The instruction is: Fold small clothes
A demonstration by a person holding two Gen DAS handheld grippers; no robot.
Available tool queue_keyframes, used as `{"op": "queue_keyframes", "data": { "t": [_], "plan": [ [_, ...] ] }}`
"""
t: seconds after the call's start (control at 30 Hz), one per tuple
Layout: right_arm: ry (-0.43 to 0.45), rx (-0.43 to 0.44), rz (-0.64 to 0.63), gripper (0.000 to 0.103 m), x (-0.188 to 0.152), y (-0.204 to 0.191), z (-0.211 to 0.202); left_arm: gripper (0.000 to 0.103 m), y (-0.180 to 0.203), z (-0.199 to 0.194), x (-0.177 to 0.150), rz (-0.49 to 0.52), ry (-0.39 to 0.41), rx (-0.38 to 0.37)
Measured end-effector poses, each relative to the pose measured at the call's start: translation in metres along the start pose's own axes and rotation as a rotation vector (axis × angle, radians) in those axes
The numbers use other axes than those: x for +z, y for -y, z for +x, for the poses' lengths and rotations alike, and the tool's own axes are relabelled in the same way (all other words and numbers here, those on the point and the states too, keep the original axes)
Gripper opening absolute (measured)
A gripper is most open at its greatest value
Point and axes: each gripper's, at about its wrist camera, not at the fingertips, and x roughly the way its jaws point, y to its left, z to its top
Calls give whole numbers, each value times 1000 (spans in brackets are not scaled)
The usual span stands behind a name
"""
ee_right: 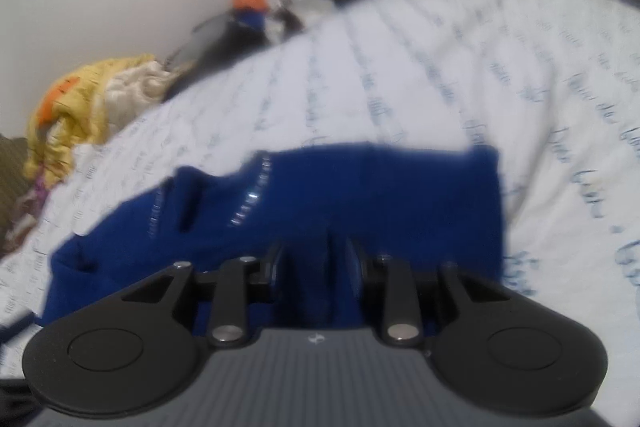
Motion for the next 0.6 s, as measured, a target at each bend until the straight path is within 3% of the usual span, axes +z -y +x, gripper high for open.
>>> {"op": "queue_keyframes", "data": {
  "t": [0.07, 0.13, 0.3, 0.43, 0.6],
  "plan": [
    [-9, 6, -53, 31, -4, -9, 3, 97, -6, 7, -3, -43, -36, 2],
    [14, -43, -134, 5, -8, -19, 0, 98, -14, 7, -3, -80, -35, 3],
    [152, -173, -203, 5, -7, -22, -22, 98, -24, 12, -3, -143, -72, 13],
    [198, -256, -234, 5, -1, -16, -31, 99, -24, 10, -3, -146, -72, 17],
    [76, -306, -257, 10, 3, -10, -17, 99, -25, 12, 3, -119, -85, 30]
  ]
}}
